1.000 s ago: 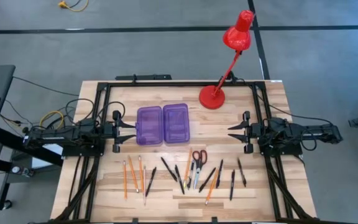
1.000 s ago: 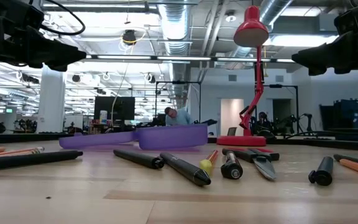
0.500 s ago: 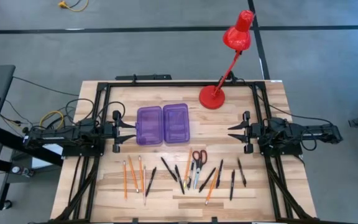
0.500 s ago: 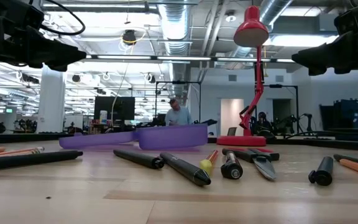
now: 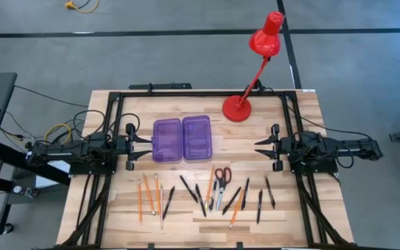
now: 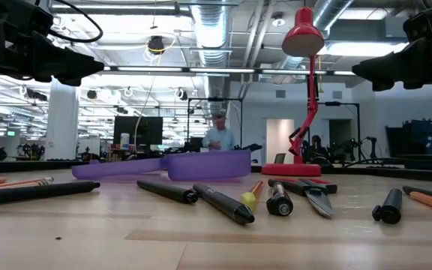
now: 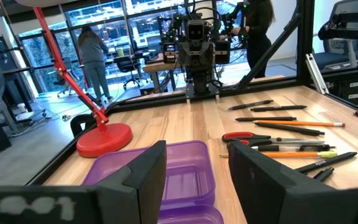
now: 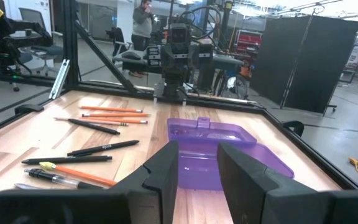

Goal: Pick & place school supplies into a supply box
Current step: Put the orange pencil into the violet supply box

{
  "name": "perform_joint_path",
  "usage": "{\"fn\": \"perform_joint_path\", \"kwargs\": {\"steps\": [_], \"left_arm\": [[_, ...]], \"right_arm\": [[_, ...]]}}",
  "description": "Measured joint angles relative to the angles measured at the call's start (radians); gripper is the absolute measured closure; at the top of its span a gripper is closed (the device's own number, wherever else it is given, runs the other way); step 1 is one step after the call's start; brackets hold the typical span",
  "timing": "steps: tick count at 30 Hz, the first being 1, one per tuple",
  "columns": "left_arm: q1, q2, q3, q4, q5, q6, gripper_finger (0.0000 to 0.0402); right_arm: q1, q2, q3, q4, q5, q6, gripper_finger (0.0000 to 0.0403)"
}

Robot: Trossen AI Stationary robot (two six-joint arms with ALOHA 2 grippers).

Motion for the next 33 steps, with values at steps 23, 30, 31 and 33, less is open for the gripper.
{"fn": "perform_joint_path", "kwargs": {"steps": [23,30,31,33], "left_arm": [[0.0,0.0,0.0,0.001,-0.011,-0.418,0.0239],[0.0,0.0,0.0,0.003,-0.017,-0.451,0.0239],[0.0,0.0,0.0,0.004,-0.014,-0.482,0.0239],[0.0,0.0,0.0,0.022,0.006,-0.488,0.0239]], "right_arm": [[0.002,0.0,0.0,0.143,0.001,0.278,0.0296],[0.002,-0.001,0.0,0.256,0.001,0.389,0.0296],[0.0,0.0,0.001,0.257,0.003,0.362,0.0296],[-0.005,-0.001,0.005,0.256,0.009,0.309,0.0296]]}}
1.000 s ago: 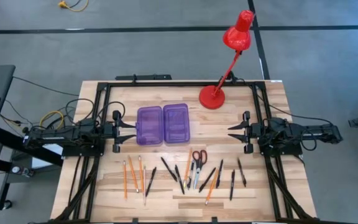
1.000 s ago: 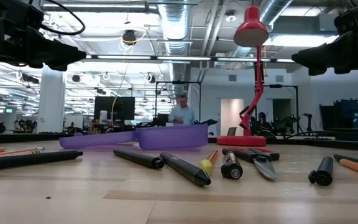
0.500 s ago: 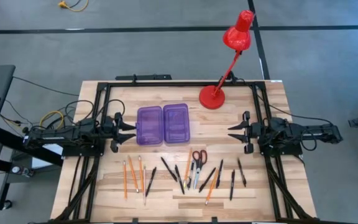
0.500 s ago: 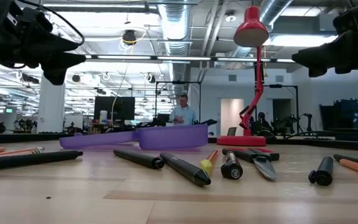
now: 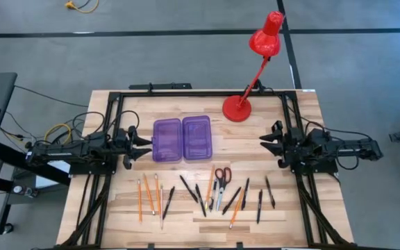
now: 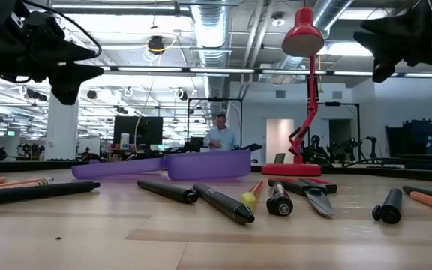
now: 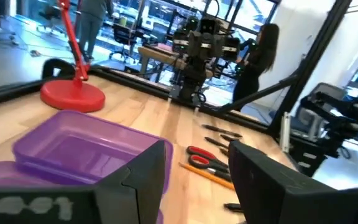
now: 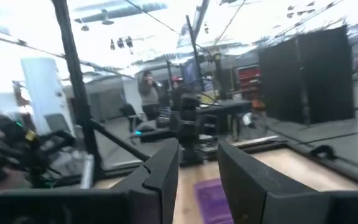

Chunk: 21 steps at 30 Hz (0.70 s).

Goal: Pick & place school supplies into a supply box
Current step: Put the orange pencil into the violet supply box

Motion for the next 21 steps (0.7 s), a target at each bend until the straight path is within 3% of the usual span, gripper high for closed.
{"fn": "perform_joint_path", "kwargs": {"steps": [4,12,16,21], "left_arm": [[-0.001,0.0,0.023,0.087,0.064,0.096,0.0239],[0.0,0.017,0.151,0.064,0.064,0.264,0.0239],[0.0,0.05,0.189,0.068,0.074,0.307,0.0239],[0.0,0.105,0.195,0.156,0.112,0.314,0.0239]], "right_arm": [[0.0,-0.001,0.023,0.038,-0.005,0.029,0.0296],[0.0,0.023,0.058,0.018,-0.048,0.0,0.0296],[0.0,0.04,0.072,0.037,-0.045,-0.089,0.0296],[0.0,0.063,0.079,0.211,-0.039,-0.181,0.0296]]}}
